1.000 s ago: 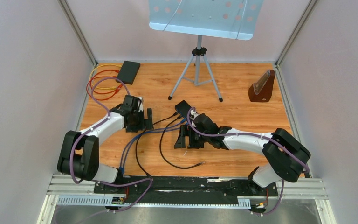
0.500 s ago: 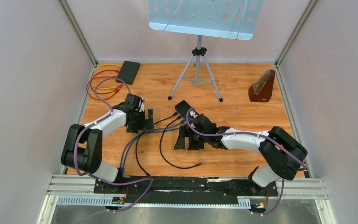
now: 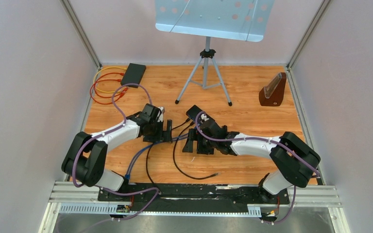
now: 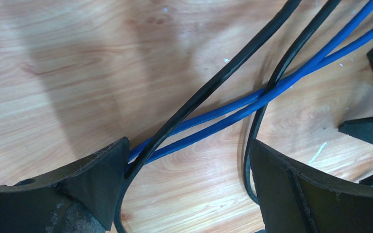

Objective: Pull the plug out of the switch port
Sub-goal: Move the switch port to the center of the board.

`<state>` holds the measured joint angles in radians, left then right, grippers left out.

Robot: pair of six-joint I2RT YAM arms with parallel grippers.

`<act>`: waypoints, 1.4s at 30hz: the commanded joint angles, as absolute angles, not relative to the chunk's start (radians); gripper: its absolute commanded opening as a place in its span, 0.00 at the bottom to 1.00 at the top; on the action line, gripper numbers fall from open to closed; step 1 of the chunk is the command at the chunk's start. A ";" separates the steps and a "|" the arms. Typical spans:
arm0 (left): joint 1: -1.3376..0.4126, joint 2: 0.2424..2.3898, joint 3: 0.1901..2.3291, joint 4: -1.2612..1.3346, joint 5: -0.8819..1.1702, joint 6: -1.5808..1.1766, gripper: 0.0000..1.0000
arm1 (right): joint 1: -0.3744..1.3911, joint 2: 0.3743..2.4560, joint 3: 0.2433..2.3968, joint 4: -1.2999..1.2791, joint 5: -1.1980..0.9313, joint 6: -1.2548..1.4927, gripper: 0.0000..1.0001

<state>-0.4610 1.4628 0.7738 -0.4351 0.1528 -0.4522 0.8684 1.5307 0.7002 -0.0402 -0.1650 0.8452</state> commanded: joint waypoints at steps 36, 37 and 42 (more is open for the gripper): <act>-0.678 1.403 0.655 -0.568 0.121 -0.585 0.92 | 0.872 1.459 0.637 -0.026 -0.093 0.886 0.89; -0.692 1.385 0.660 -0.573 0.109 -0.591 0.91 | 0.871 1.459 0.638 -0.027 -0.095 0.883 0.89; -0.708 1.199 0.705 -0.604 0.040 -0.606 0.99 | 0.871 1.453 0.634 -0.030 -0.089 0.886 0.89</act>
<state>-0.6952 1.3170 0.6792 -0.5987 0.0631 -0.5571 0.8692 1.4734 0.6472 -0.0330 -0.1055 0.8822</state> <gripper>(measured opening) 0.963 0.891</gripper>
